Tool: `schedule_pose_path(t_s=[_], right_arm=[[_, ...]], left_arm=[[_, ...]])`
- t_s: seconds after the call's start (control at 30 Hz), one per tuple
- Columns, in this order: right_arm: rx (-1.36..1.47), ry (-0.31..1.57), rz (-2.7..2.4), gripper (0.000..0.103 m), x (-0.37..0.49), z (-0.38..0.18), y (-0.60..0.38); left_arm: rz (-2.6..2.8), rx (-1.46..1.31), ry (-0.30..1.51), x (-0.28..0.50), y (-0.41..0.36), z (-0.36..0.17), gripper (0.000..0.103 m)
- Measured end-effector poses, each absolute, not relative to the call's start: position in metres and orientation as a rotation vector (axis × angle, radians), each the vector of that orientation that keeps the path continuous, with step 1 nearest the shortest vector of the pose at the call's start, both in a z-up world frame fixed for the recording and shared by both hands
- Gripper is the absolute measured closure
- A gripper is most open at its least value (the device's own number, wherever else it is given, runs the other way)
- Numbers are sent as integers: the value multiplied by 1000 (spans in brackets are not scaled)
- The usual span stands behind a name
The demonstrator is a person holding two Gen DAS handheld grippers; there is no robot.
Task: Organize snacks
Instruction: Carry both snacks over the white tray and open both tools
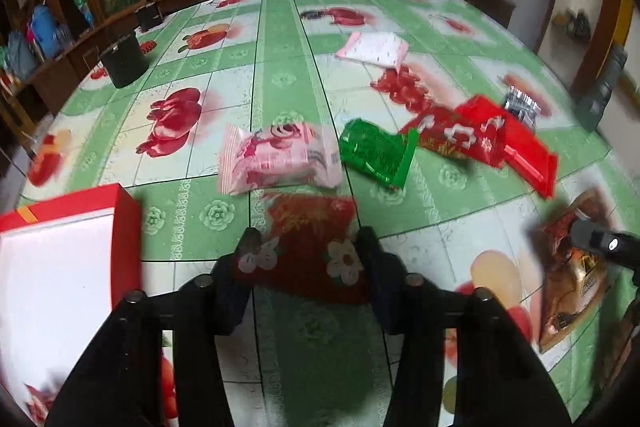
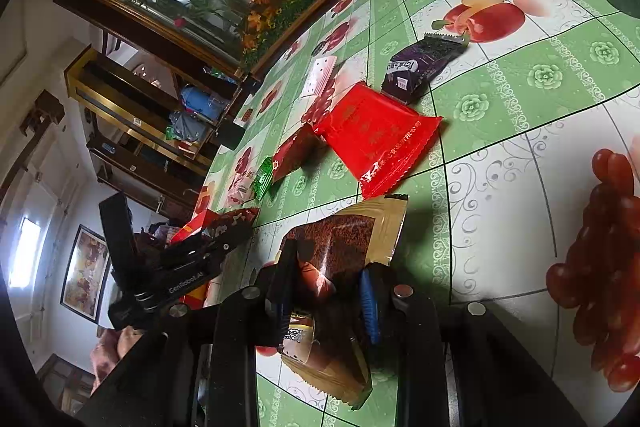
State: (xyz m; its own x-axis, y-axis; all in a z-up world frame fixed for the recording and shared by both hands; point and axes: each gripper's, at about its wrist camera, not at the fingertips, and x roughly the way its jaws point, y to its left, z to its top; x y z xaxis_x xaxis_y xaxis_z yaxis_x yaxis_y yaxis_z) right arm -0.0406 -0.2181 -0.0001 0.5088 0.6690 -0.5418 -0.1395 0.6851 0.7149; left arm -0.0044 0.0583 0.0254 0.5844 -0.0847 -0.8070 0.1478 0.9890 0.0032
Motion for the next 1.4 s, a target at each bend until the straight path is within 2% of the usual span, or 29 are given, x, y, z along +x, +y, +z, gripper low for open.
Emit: schedule_pose_path(t_s=[0.1,0.83,1.3,1.4], right_arm=[[660,915,531,76,-41,0,-218],[661,907,498,75,-45,3,-222],[587,903,343,75,-62,12,-195],[702,963,394,76,-62,5,-192]], left_arm=[[-145,46,938,-5,63,27,79],[-333,-7,934,-132,43,38,78],[-371,-22,939,-165,46,38,78],[-375,-26,934,-167,49,40,78]])
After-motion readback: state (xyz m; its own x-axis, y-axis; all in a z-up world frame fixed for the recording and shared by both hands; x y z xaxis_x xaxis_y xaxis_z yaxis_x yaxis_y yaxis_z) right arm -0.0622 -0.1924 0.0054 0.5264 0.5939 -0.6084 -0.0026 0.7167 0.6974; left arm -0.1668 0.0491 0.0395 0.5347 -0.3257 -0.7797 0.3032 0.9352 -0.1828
